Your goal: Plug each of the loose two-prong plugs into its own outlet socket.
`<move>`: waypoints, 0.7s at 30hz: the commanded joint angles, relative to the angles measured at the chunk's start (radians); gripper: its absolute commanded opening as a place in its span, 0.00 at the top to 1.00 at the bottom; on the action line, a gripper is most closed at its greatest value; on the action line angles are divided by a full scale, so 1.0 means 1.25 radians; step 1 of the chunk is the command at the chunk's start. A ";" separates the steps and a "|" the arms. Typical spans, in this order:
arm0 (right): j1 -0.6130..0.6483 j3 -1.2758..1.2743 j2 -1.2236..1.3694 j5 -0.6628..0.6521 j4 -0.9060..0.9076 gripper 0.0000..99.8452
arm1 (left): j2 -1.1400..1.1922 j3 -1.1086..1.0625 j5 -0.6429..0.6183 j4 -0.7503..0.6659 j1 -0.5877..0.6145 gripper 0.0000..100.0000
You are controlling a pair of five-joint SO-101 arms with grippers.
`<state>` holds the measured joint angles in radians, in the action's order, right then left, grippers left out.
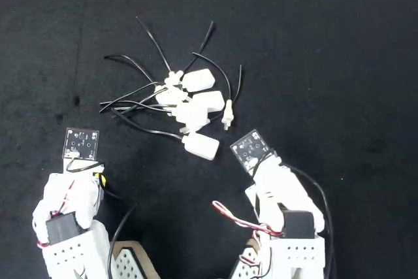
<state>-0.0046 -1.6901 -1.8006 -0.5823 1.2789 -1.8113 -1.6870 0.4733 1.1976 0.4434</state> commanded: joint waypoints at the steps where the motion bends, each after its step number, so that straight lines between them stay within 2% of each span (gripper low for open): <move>1: 0.010 0.002 -0.009 0.000 -0.027 0.99 | -0.004 -0.010 0.000 -0.016 -0.006 0.81; 8: 0.005 0.020 -0.002 0.000 -0.042 0.99 | -0.004 -0.010 0.000 -0.016 -0.006 0.81; 12: 0.009 0.020 -0.001 -0.044 -0.042 0.99 | -0.004 -0.010 0.000 -0.016 -0.006 0.81; 21: 0.010 0.020 0.001 -0.060 -0.047 0.99 | -0.004 -0.010 0.000 -0.016 -0.006 0.81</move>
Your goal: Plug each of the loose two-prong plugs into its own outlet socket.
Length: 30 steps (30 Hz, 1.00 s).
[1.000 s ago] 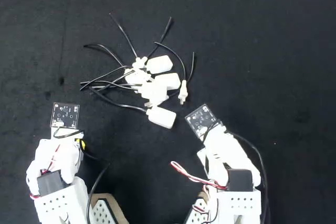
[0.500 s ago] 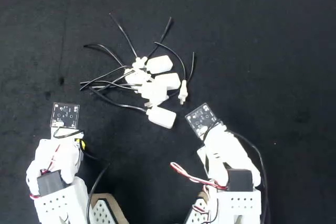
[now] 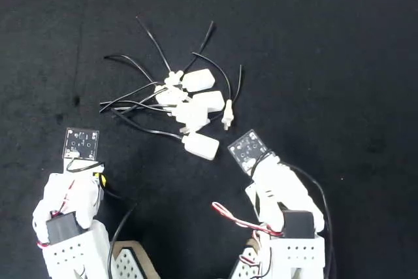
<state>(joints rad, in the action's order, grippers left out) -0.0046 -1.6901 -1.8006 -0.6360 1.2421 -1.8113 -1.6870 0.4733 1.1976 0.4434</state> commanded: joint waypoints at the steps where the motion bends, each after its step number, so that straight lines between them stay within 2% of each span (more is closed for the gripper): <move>1: 0.010 0.020 0.001 -0.021 -0.017 0.99 | -0.004 -0.010 0.000 -0.016 -0.006 0.81; 20: 0.010 0.024 0.015 -0.022 -0.031 0.99 | -0.004 -0.010 0.000 -0.016 -0.006 0.81; 25: 0.010 0.107 0.159 -0.022 -0.076 0.99 | -0.004 -0.010 0.000 -0.016 -0.006 0.81; 30: 0.010 0.326 0.456 -0.017 -0.080 0.99 | -0.004 -0.010 0.000 -0.016 -0.006 0.81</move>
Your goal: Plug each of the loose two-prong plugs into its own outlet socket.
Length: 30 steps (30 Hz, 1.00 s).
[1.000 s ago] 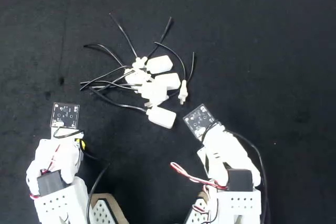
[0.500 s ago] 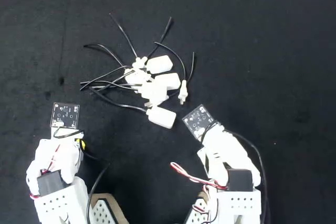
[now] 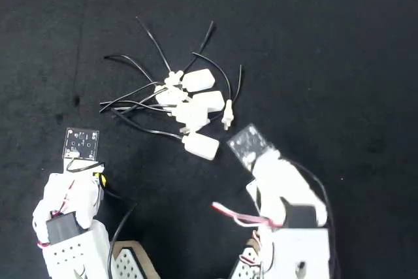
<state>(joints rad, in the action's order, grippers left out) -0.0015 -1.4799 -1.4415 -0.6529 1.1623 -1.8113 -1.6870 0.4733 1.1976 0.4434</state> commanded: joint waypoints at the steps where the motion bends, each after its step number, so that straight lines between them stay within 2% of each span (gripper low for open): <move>1: 0.006 0.204 0.236 -0.004 -0.016 0.99 | -0.004 -0.010 0.000 -0.016 -0.006 0.81; 8: 0.007 0.400 0.592 0.020 -0.021 0.99 | -0.004 -0.010 0.000 -0.016 -0.006 0.81; 12: 0.007 0.454 0.661 0.042 -0.021 0.99 | -0.004 -0.010 0.000 -0.016 -0.006 0.81; 16: 0.009 0.527 0.714 0.146 -0.020 0.98 | -0.004 -0.010 0.000 -0.016 -0.006 0.81; 22: 0.059 0.636 0.838 0.182 -0.023 0.98 | -0.004 -0.010 0.000 -0.016 -0.006 0.81; 26: 0.074 0.683 0.926 0.281 -0.066 0.98 | -0.004 -0.010 0.000 -0.016 -0.006 0.81; 30: 0.070 0.692 0.984 0.334 -0.112 0.98 | -0.004 -0.010 0.000 -0.016 -0.006 0.81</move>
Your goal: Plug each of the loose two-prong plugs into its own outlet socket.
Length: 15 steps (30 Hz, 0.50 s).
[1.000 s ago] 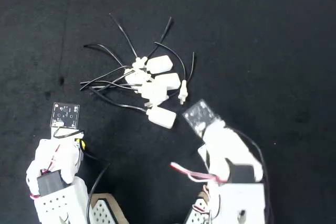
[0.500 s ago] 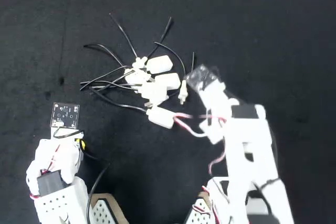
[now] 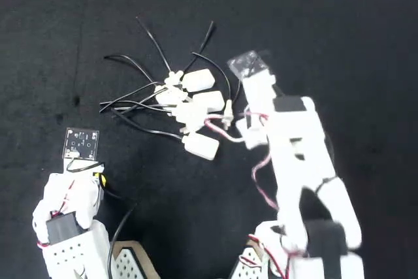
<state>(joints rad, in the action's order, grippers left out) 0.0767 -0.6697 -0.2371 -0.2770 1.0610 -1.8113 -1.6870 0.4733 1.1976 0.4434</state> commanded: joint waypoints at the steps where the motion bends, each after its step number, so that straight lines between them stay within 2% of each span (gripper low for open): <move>1: 0.007 0.044 0.029 0.036 -0.032 0.98 | -0.004 -0.010 0.000 -0.016 -0.006 0.81; 11: 0.009 0.056 0.040 0.032 -0.015 0.98 | -0.004 -0.010 0.000 -0.016 -0.006 0.81; 15: 0.012 0.058 0.035 0.029 -0.012 0.90 | -0.004 -0.010 0.000 -0.016 -0.006 0.81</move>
<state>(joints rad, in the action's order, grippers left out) 0.0767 -0.6467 -0.1849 -0.2447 1.0365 -1.8113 -1.6870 0.4733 1.1976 0.4434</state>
